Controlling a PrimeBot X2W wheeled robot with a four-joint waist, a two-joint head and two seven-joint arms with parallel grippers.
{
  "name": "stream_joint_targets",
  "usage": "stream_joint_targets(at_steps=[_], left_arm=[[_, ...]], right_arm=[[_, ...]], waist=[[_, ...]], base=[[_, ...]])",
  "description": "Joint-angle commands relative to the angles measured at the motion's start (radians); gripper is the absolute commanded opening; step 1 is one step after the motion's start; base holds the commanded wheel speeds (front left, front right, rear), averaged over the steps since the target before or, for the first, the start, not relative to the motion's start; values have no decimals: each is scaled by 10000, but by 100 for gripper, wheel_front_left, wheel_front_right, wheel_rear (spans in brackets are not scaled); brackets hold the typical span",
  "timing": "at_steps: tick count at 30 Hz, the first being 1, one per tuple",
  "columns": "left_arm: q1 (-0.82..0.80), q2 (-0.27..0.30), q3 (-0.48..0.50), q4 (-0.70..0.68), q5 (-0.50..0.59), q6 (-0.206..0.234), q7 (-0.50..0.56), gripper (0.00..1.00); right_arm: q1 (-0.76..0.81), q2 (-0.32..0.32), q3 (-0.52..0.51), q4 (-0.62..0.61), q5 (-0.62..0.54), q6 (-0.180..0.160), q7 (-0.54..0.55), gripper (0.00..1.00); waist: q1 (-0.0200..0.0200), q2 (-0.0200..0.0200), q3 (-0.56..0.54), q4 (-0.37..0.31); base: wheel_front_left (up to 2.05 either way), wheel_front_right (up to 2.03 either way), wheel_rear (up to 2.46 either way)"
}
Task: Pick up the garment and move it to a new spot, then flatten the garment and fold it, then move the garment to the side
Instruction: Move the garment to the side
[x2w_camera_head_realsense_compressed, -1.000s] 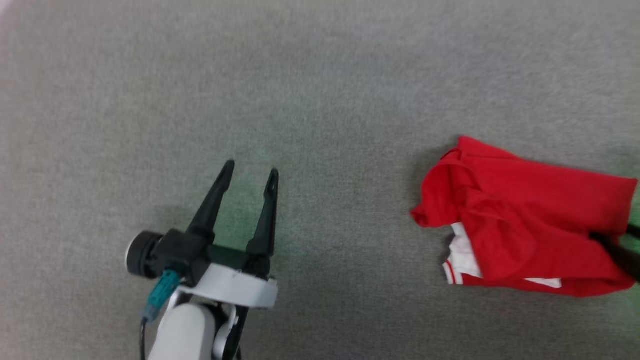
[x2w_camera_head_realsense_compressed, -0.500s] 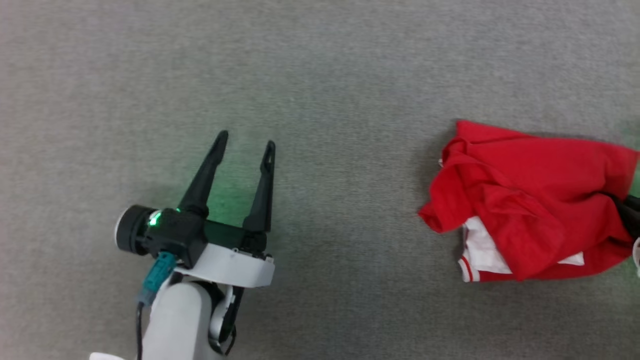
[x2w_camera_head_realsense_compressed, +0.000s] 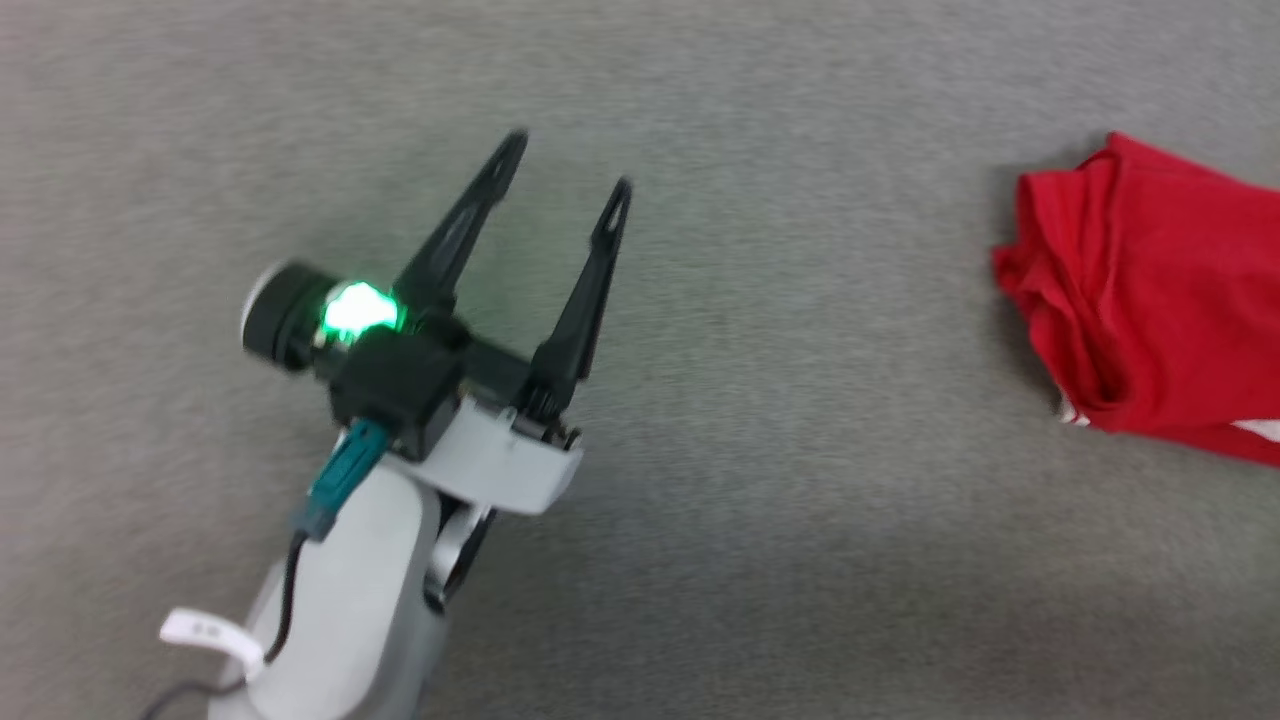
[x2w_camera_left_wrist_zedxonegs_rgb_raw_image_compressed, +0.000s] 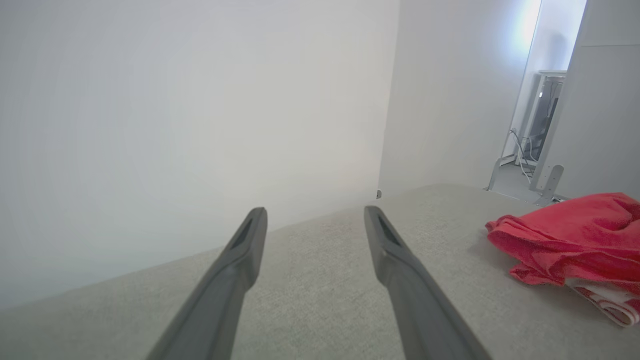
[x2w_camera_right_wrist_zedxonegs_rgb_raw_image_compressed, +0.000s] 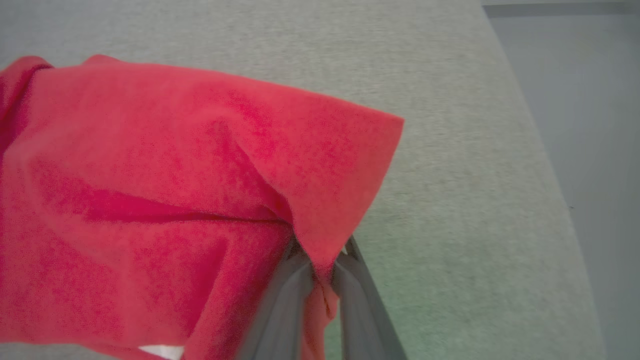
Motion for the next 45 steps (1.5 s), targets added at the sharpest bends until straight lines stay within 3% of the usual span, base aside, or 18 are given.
stream_joint_targets(at_steps=[1, 11, 20, 27, 36, 37, 38, 39, 40, 45], left_arm=[[-402, 148, -188, 53, 92, -20, 6, 100], [-3456, 1193, -1713, 835, 226, -20, 6, 100], [-5542, 1539, -2662, 1238, 140, -21, 6, 100], [-6315, 1807, -3126, 1509, 53, -21, 10, 100], [-6385, 2141, -3134, 1499, -29, -1, 162, 100], [-6348, 2184, -3113, 1470, -31, 26, 164, 100], [-6298, 2227, -3096, 1448, -37, 47, 178, 100], [-6235, 2263, -3082, 1439, -63, 78, 181, 100], [-6167, 2287, -3065, 1428, -99, 114, 187, 100], [-5637, 2297, -2933, 1472, -261, 454, 93, 100]], right_arm=[[-227, -84, -16, 266, 64, -20, -159, 0], [-2329, -232, 645, 2502, -192, -20, -1221, 0], [-4916, -369, 1659, 4935, -753, -20, -2449, 0], [-6472, 22, 2483, 6593, -1227, -20, -3277, 0], [-7323, 447, 3270, 7793, -1257, -20, -4077, 0], [-7396, 462, 3332, 7913, -1254, -20, -4180, 17], [-7459, 491, 3407, 8035, -1250, -20, -4270, 48], [-7509, 534, 3497, 8114, -1259, -20, -4386, 96], [-7559, 543, 3593, 8170, -1296, -20, -4490, 100], [-7656, 398, 4163, 8300, -1463, -20, -4812, 100]], waist=[[0, 0, 366, -767], [0, 0, 1454, -1671], [0, 0, 2416, -1793], [0, 0, 2809, -1815], [0, 0, 2962, -1864], [0, 0, 2954, -1872], [0, 0, 2939, -1879], [0, 0, 2899, -1890], [0, 0, 2854, -1895], [0, 0, 2313, -1807]], base=[[0, 0, 0], [0, 0, 0], [0, 0, 0], [0, 0, 0], [0, 0, 0], [0, 0, 0], [0, 0, 0], [0, 0, 0], [0, 0, 0], [0, 0, 0]])
